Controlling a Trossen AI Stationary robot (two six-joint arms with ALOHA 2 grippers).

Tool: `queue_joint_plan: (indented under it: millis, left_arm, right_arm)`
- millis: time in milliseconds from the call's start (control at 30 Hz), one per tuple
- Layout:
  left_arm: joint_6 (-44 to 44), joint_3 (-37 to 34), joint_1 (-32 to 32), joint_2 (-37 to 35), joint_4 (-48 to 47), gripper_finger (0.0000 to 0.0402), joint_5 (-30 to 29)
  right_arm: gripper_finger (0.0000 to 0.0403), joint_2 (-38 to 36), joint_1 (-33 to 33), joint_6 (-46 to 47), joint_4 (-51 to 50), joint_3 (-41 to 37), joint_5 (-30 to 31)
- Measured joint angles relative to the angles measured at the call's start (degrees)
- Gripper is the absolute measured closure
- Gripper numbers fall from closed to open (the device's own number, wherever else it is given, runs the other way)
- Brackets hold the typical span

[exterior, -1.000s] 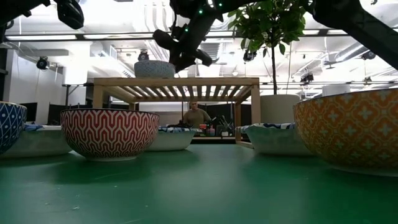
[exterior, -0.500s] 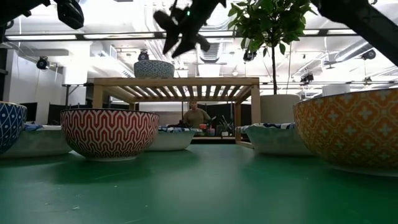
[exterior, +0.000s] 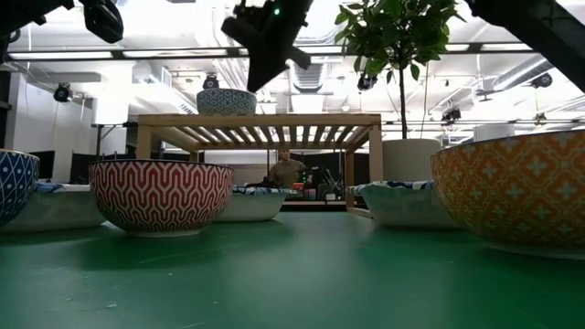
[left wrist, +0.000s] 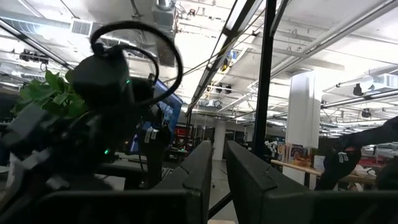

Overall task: Place and stack plates onto a shelf
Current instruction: Put the orange bowl on the left side of the shelf, then put the middle left white and blue plate on the right side of the shelf

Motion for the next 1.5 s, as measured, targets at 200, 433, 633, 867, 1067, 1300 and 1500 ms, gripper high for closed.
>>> queue_joint_plan:
  millis: [200, 433, 633, 867, 1067, 1300, 1500]
  left_arm:
    - [-0.02, 0.0, -0.01, 0.04, 0.0, 0.037, 0.02]
    - [-0.02, 0.0, 0.0, 0.02, -0.02, 0.037, 0.02]
    - [-0.02, 0.0, 0.0, 0.02, -0.02, 0.037, 0.02]
    - [0.02, 0.0, 0.0, 0.81, -0.16, 0.037, 0.1]
    - [-1.24, 0.0, -0.01, 3.61, -0.22, 0.037, 0.24]
    - [-5.01, 0.0, 0.0, 9.1, 1.65, 0.037, 0.22]
    - [-6.68, 1.73, 0.0, 14.16, 5.28, 0.037, 0.21]
  right_arm:
    - [0.0394, 2.83, -1.5, -0.48, 1.39, -0.04, 2.07]
    - [0.0394, 3.86, -2.82, -2.51, 6.99, -0.04, 2.47]
    - [0.0394, 3.34, -1.59, -0.32, -1.31, -0.04, 2.56]
    - [0.0394, 1.77, 5.78, 1.69, -12.43, -0.04, 7.38]
    - [0.0394, -1.28, 13.48, 1.93, -17.91, -0.15, 9.79]
    - [0.0394, -6.53, 18.16, -1.84, -16.68, -4.77, 9.59]
    - [0.0394, -18.45, 20.16, -3.93, -0.75, -24.84, 4.75]
